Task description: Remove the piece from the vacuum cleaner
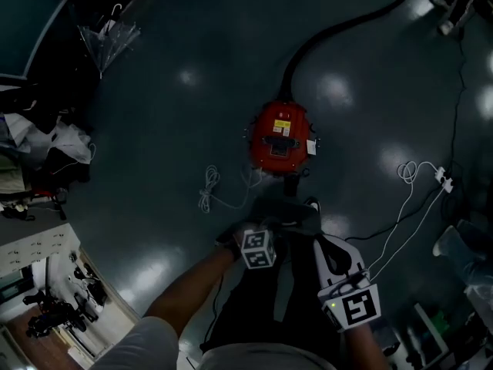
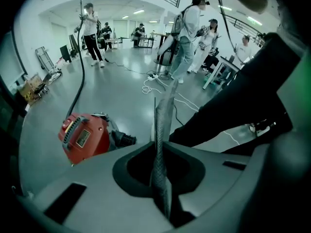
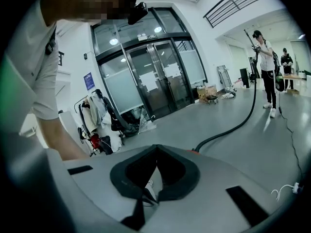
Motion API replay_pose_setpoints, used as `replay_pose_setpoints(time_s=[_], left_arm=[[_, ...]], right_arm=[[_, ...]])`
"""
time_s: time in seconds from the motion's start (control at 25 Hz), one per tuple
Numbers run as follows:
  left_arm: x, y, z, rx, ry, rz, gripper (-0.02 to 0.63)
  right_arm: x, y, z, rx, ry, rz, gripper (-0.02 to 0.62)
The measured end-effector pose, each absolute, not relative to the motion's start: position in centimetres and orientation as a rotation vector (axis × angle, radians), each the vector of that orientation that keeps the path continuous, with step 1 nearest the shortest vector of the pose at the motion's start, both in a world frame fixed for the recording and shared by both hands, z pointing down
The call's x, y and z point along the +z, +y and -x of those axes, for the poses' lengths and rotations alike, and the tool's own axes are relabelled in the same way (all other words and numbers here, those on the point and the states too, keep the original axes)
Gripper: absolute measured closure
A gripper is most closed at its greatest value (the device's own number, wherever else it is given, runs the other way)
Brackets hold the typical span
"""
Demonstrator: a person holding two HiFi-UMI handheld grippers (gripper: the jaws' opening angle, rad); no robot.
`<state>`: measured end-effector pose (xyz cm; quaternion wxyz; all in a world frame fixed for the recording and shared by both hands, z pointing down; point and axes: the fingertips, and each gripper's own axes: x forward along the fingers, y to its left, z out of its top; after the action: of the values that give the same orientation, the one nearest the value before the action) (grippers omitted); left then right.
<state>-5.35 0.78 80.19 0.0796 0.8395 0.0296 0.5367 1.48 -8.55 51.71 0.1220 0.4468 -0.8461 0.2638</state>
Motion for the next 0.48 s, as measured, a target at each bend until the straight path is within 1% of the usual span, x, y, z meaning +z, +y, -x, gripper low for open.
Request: replay_pose_setpoints(time_s=[0.28,0.48], left_arm=[[62.1,3.3,5.2,1.507,0.063,-2.569,0.578],[52.3,4.7,4.8,1.431,0.040,-2.615,0.578]], right_arm=[[40.1,-6.1,-0.8,0.688,-2.533,-1.307,0.578],[34.0,-4.1,0.1,0.624,-2.556,-1.320,0.578]])
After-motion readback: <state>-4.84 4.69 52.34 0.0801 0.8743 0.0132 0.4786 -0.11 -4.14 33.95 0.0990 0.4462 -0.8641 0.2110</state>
